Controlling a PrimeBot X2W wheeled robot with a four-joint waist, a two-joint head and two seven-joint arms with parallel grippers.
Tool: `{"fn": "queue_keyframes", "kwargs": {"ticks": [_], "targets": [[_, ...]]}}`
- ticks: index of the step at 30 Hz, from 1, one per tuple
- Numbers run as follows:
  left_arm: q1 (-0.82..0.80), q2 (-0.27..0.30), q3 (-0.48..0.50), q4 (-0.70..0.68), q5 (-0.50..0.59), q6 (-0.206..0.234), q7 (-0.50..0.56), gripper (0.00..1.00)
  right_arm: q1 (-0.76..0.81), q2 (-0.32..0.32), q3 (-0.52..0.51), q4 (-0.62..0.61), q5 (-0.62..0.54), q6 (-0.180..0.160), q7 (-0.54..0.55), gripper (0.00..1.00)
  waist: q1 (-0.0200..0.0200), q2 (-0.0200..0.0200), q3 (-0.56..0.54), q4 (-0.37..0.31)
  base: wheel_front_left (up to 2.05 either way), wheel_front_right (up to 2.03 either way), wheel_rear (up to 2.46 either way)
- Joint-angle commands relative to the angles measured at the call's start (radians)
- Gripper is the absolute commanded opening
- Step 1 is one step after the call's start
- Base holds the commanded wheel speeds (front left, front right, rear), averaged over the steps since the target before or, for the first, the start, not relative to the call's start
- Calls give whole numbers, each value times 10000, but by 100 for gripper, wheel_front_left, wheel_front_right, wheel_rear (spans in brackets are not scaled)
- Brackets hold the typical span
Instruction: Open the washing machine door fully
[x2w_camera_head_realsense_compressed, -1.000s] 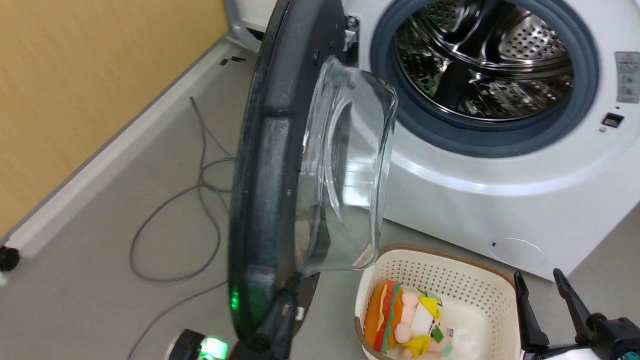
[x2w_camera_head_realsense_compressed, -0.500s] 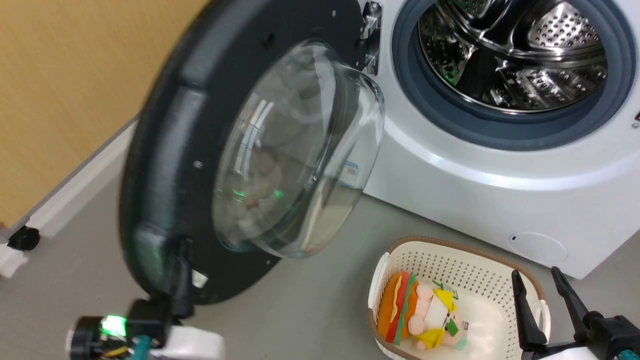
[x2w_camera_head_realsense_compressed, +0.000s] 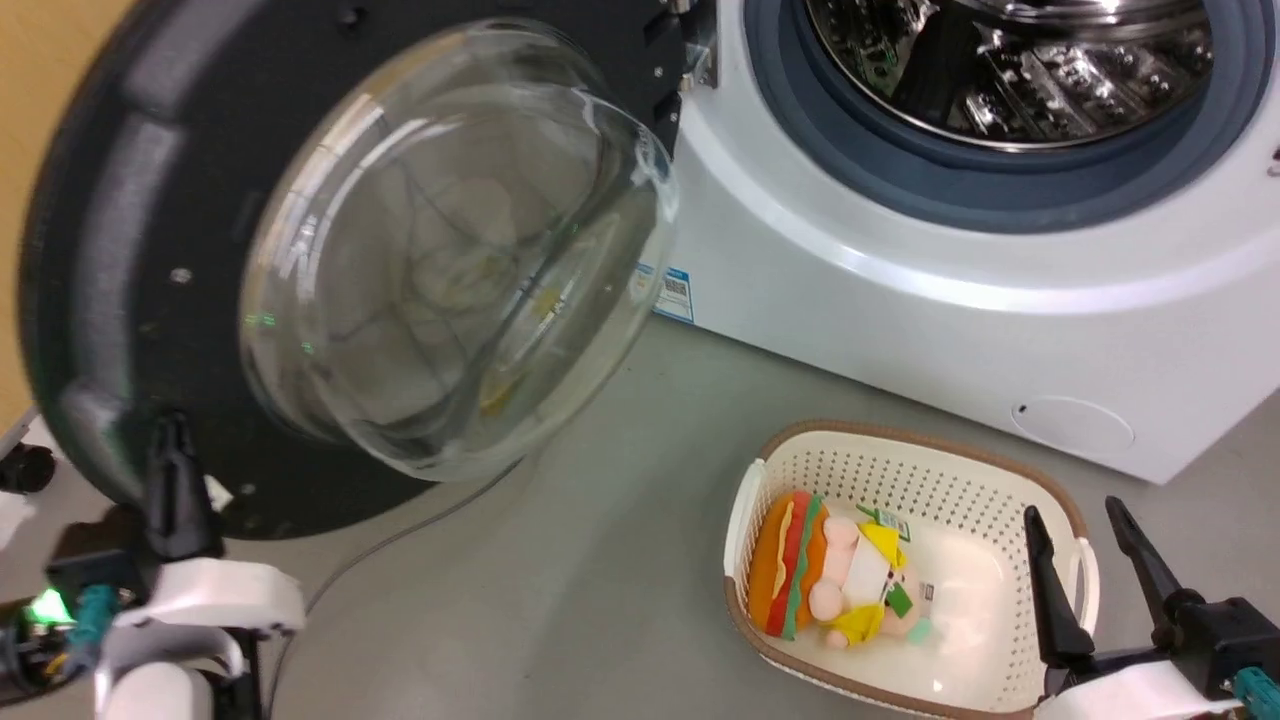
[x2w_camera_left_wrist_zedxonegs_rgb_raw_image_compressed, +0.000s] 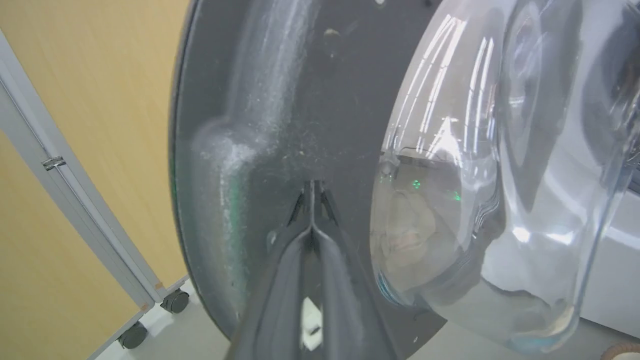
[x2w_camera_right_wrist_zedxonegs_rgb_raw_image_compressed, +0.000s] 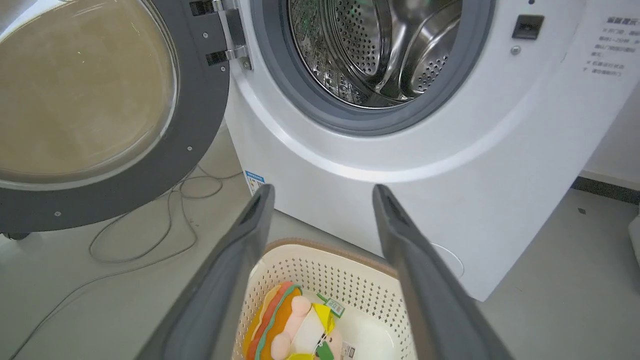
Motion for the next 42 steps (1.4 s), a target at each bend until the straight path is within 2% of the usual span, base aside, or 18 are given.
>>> {"fn": "queue_keyframes", "kwargs": {"ticks": [1, 8, 15, 27, 34, 42], "targets": [[-205, 95, 147, 85, -74, -17, -13, 0, -229, 30, -10, -59, -97, 6, -44, 100, 0, 0, 91, -83, 0, 0, 0], [-1126, 301, 1072, 1169, -37, -371, -13, 0, -477, 30, -29, -99, -245, 6, -44, 100, 0, 0, 380, -277, 0, 0, 0], [-1891, 663, 1533, 2267, 184, -554, -13, 0, -678, 30, 45, -64, -300, 6, -44, 100, 0, 0, 576, -556, 0, 0, 0], [-2832, 1207, 2316, 3632, 199, -497, -13, 0, -797, 30, 24, 9, -295, 6, -44, 100, 0, 0, 723, -1016, 0, 0, 0], [-2659, 1375, 2527, 3531, 353, -654, -13, 0, -729, 30, -47, 50, -158, 6, -44, 100, 0, 0, 518, -1182, 0, 0, 0], [-1348, 959, 2696, 2156, 573, -848, -13, 0, -420, 30, -105, 146, 174, 6, -44, 100, 0, 0, -398, -1387, 0, 0, 0]]}}
